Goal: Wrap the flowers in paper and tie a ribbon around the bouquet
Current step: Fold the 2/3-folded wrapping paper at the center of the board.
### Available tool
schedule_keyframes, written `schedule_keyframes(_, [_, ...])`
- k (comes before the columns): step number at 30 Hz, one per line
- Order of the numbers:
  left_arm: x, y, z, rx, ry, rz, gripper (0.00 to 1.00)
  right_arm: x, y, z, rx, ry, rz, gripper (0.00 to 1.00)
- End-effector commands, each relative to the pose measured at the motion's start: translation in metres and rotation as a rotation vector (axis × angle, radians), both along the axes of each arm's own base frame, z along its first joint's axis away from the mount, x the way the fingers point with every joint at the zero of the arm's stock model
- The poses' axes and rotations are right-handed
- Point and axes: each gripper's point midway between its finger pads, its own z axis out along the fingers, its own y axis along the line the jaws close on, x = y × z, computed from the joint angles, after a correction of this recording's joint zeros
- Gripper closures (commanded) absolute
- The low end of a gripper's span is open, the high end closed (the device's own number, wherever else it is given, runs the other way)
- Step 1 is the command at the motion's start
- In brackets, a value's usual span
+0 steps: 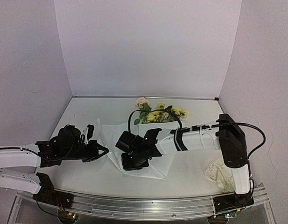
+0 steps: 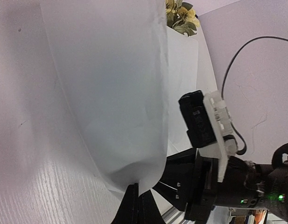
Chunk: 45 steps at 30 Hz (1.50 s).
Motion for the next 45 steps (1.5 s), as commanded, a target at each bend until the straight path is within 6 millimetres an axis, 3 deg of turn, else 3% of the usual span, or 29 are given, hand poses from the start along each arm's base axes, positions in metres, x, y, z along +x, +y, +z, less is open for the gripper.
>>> schedule_keyframes(1, [0.010, -0.020, 0.039, -0.050, -0.102, -0.055, 1.00, 0.008, -0.020, 0.083, 0.090, -0.123, -0.009, 0.80])
schedule_keyframes(5, [0.011, -0.028, 0.044, -0.050, -0.118, -0.094, 1.00, 0.017, -0.074, 0.090, 0.011, -0.196, -0.095, 0.68])
schedule_keyframes(9, [0.011, -0.043, 0.052, -0.052, -0.142, -0.166, 1.00, 0.023, -0.143, 0.061, -0.085, -0.185, -0.230, 0.61])
schedule_keyframes(13, [0.010, -0.059, 0.055, -0.046, -0.154, -0.233, 1.00, 0.023, -0.186, 0.039, -0.143, -0.177, -0.319, 0.60])
schedule_keyframes(16, [0.011, -0.072, 0.057, -0.044, -0.160, -0.272, 1.00, 0.023, -0.193, 0.023, -0.138, -0.152, -0.346, 0.61])
schedule_keyframes(22, [0.012, -0.106, 0.059, -0.042, -0.169, -0.356, 1.00, 0.024, -0.185, -0.008, -0.101, -0.101, -0.366, 0.66])
schedule_keyframes(28, [0.012, -0.148, 0.052, -0.036, -0.168, -0.456, 1.00, 0.027, -0.180, -0.020, -0.087, -0.090, -0.377, 0.67])
schedule_keyframes(37, [0.009, -0.207, 0.016, -0.018, -0.109, -0.598, 1.00, 0.026, -0.199, -0.007, 0.016, -0.112, -0.476, 0.67])
schedule_keyframes(45, [0.012, -0.227, -0.002, 0.005, -0.078, -0.641, 1.00, 0.024, -0.230, 0.021, 0.163, -0.174, -0.593, 0.60])
